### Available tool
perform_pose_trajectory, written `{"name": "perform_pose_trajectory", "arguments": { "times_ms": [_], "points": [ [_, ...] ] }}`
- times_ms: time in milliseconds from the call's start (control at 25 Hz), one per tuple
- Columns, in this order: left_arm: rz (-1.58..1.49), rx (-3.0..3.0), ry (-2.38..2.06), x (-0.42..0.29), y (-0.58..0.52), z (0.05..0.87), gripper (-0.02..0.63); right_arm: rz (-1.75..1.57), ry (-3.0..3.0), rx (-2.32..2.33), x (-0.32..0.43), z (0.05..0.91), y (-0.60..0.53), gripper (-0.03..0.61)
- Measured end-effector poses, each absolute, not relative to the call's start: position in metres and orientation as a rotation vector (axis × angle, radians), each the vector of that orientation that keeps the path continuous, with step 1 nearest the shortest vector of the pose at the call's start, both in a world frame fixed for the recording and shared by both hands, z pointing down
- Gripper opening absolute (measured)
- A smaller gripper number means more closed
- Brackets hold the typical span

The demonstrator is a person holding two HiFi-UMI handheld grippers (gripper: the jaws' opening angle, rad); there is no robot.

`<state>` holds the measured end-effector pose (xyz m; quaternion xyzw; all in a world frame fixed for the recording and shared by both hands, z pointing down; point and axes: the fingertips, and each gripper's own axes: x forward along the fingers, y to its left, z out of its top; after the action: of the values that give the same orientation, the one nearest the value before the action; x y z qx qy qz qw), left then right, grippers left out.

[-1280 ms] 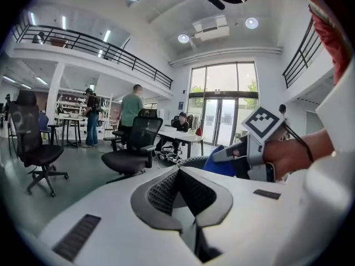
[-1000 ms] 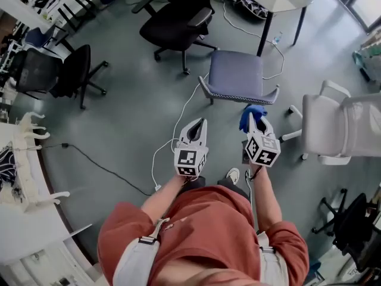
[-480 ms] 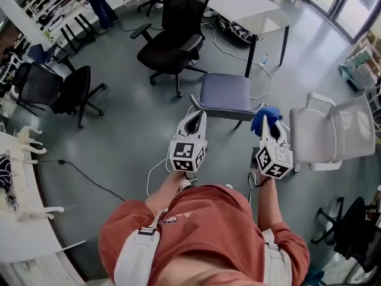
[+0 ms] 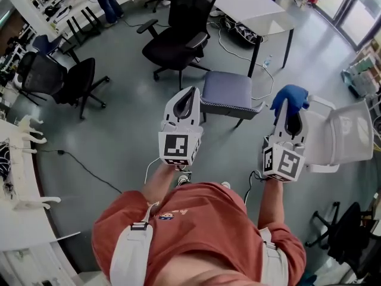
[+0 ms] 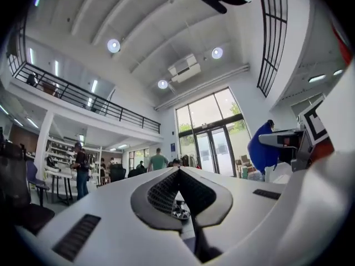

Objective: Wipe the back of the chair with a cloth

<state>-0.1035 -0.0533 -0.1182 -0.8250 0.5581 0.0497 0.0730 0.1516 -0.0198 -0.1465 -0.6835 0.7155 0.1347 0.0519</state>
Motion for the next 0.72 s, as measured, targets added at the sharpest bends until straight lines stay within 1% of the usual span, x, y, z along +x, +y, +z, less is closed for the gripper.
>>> {"name": "perform_pose_trajectory", "arguments": {
  "times_ms": [120, 240, 720],
  "points": [
    [0.225, -2.409, 1.641, -0.114, -0.043, -0.139, 0.014, 0.520, 2.200, -1.994, 0.133, -0.158, -0.010, 0.061],
    [0.153, -2.408, 1.654, -0.121, -0.037, -0.135, 0.014, 0.511, 2.235, -1.976, 0.119, -0.155, -0.009, 0.061],
    [0.159, -2.400, 1.667, -0.136, -0.026, -0.136, 0.014, 0.450, 2.277, -1.982, 0.103, -0.142, -0.012, 0.061]
  ]
}}
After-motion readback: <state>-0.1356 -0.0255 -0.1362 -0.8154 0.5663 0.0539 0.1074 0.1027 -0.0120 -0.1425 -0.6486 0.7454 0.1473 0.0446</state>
